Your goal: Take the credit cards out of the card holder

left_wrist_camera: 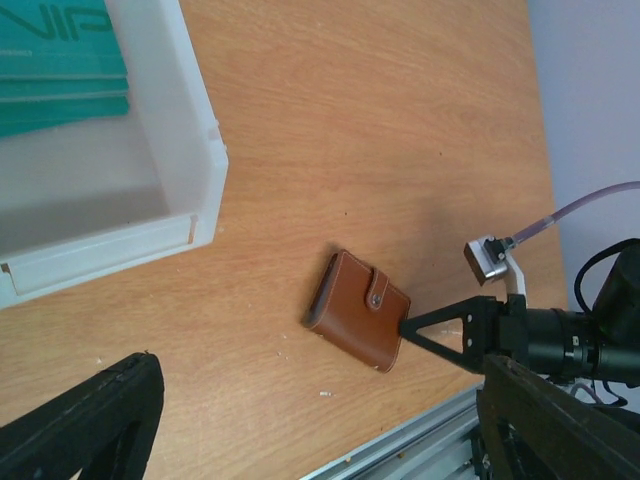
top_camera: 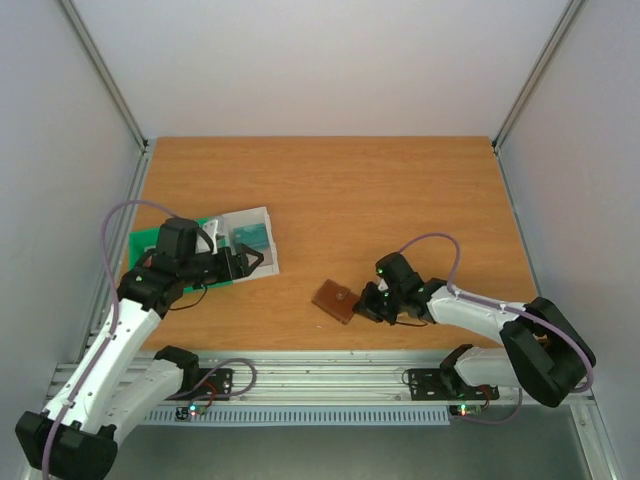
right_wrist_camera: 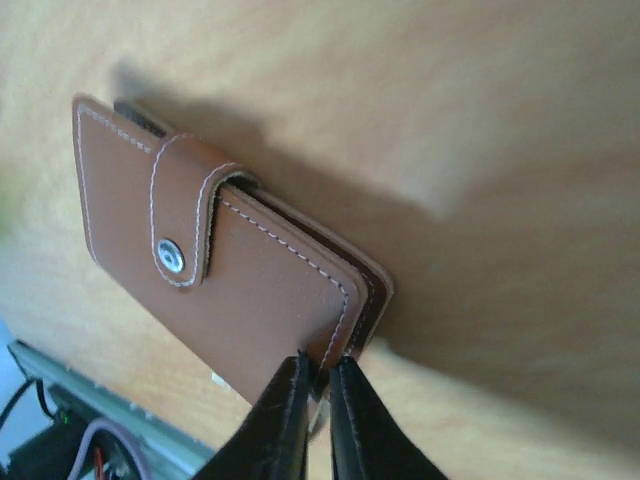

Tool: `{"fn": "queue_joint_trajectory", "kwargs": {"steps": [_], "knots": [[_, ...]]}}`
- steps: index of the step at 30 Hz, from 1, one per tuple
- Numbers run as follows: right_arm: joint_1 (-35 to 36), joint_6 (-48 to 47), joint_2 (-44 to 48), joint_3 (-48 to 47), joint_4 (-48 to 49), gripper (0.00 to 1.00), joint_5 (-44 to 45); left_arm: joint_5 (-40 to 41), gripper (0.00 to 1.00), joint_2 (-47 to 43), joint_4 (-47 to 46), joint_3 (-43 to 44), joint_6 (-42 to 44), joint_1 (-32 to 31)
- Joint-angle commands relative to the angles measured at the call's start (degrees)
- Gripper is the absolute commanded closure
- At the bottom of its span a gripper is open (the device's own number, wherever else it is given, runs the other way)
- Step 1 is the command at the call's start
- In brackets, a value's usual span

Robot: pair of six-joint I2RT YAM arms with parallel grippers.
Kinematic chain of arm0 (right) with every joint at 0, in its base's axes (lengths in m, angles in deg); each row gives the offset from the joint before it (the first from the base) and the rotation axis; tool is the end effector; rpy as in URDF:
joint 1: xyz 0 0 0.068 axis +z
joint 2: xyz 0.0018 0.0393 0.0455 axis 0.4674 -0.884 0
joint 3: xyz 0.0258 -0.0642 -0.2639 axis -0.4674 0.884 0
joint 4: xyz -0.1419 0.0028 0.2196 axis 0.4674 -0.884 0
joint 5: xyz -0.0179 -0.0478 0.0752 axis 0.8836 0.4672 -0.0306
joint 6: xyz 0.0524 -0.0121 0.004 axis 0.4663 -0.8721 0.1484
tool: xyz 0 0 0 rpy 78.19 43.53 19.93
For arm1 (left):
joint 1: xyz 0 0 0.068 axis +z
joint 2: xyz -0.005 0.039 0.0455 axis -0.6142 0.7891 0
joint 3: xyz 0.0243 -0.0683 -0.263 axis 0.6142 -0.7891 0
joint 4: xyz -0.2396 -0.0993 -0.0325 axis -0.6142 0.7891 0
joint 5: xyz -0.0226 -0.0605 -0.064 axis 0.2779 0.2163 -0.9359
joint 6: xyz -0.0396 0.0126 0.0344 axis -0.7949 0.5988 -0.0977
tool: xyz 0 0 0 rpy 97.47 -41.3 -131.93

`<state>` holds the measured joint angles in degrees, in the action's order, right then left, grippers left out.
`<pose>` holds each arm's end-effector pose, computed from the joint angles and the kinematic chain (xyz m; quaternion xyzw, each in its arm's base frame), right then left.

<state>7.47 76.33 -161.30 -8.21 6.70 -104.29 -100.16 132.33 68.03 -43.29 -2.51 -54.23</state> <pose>0.1622 0.1319 0.1354 -0.0656 0.9419 0.3094 0.1131 0.1542 -0.0617 0.2867 -0.0249 0.8974 -0.3468 0.2715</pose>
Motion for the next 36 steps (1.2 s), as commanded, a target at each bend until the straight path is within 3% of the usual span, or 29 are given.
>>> {"fn": "queue_joint_trajectory", "kwargs": {"steps": [1,4,11,16,22,31,36], "knots": [[5.18,3.90,0.44,-0.14,-0.11,0.85,1.37,1.41,0.14,-1.34,1.66,1.59,-0.90,-1.86],[6.09,1.09,1.67,-1.66,-3.69,0.77,0.64,2.59,0.15,-2.77,2.52,0.91,-0.90,-2.38],[6.09,-16.02,3.27,-14.22,-22.56,0.66,5.85,0.82,0.17,-2.54,1.03,-2.65,-1.72,-2.79],[6.06,-25.99,-3.58,-24.64,-25.66,0.65,7.25,-0.72,0.21,-1.38,-3.42,-5.15,-3.01,-3.81],[5.98,-30.85,-15.61,-31.65,-26.22,0.64,6.12,-2.99,0.22,0.43,-9.25,-7.92,-5.46,-4.23],[5.98,-32.43,-21.41,-30.28,-27.19,0.59,5.09,-5.12,0.26,1.85,-16.07,-11.92,-8.10,-4.57],[6.06,-30.70,-20.07,-26.33,-26.94,0.62,-0.01,-6.08,0.26,1.66,-18.49,-12.76,-9.26,-4.58]]}}
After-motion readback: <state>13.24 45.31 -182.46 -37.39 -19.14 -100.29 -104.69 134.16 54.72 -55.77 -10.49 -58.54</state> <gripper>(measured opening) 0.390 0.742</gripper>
